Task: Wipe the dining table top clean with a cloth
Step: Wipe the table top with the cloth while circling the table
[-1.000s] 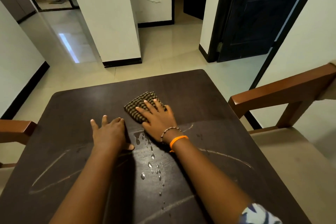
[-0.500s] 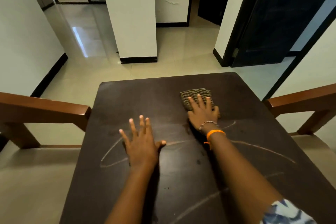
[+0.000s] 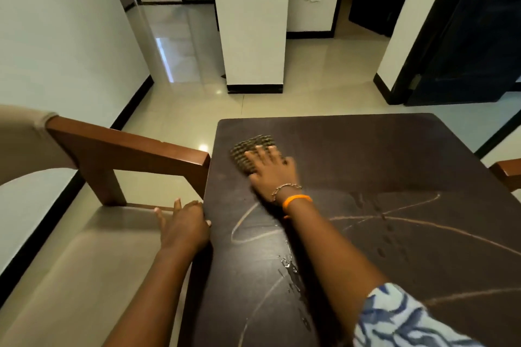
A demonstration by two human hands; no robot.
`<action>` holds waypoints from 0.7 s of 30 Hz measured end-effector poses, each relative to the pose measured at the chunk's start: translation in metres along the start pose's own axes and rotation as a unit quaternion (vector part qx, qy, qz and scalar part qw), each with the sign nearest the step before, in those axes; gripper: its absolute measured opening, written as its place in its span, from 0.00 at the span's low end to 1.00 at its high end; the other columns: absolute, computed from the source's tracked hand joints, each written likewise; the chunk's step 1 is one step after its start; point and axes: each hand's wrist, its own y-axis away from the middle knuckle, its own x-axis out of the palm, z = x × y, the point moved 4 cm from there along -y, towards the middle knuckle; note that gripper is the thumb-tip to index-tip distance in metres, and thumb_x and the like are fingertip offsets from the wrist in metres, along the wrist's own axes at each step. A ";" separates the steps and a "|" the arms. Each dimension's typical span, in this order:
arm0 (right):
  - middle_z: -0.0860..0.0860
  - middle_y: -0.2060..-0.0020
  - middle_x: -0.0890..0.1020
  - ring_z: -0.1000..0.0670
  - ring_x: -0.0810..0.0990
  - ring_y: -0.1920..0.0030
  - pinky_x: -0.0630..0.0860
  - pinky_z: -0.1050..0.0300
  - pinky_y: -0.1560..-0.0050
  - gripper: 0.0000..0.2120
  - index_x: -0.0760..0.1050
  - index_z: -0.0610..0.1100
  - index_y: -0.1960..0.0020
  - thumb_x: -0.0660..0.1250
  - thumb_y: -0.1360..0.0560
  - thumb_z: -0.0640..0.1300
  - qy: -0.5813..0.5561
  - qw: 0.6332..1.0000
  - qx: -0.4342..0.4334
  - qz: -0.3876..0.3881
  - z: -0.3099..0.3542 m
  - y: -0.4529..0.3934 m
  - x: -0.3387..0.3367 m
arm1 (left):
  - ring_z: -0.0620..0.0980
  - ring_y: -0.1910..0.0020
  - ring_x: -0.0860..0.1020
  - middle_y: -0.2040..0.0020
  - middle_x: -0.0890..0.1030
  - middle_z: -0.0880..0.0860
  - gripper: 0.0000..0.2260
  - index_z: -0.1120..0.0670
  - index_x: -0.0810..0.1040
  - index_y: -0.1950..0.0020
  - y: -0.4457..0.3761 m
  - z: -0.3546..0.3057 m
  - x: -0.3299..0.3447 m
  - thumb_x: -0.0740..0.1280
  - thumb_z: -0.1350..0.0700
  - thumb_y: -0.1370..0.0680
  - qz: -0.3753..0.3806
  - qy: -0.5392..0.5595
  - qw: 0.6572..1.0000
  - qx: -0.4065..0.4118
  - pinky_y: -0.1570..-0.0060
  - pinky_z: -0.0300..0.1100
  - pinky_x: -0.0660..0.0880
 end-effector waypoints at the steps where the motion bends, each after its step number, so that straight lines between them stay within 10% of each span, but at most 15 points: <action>1: 0.53 0.23 0.50 0.47 0.47 0.23 0.53 0.41 0.30 0.27 0.51 0.56 0.24 0.53 0.22 0.52 0.006 0.999 0.037 -0.006 -0.026 -0.001 -0.006 | 0.55 0.24 0.53 0.28 0.68 0.52 0.17 0.51 0.69 0.33 -0.002 0.000 -0.001 0.60 0.52 0.21 0.007 0.016 1.000 -0.002 0.30 0.64 0.43; 11: 0.52 0.23 0.46 0.44 0.42 0.24 0.46 0.38 0.28 0.26 0.47 0.55 0.24 0.48 0.20 0.54 -0.011 0.944 0.329 -0.023 -0.144 -0.031 -0.036 | 0.56 0.23 0.49 0.24 0.59 0.49 0.24 0.43 0.61 0.28 -0.029 0.012 0.006 0.63 0.51 0.22 0.070 0.051 0.996 0.021 0.29 0.66 0.46; 21: 0.52 0.23 0.46 0.43 0.42 0.24 0.42 0.36 0.28 0.25 0.48 0.56 0.24 0.49 0.20 0.54 -0.003 0.993 0.115 0.006 0.010 -0.132 0.001 | 0.57 0.24 0.42 0.22 0.50 0.46 0.29 0.45 0.53 0.24 -0.037 0.013 0.015 0.61 0.47 0.22 0.066 0.000 0.997 0.038 0.32 0.68 0.43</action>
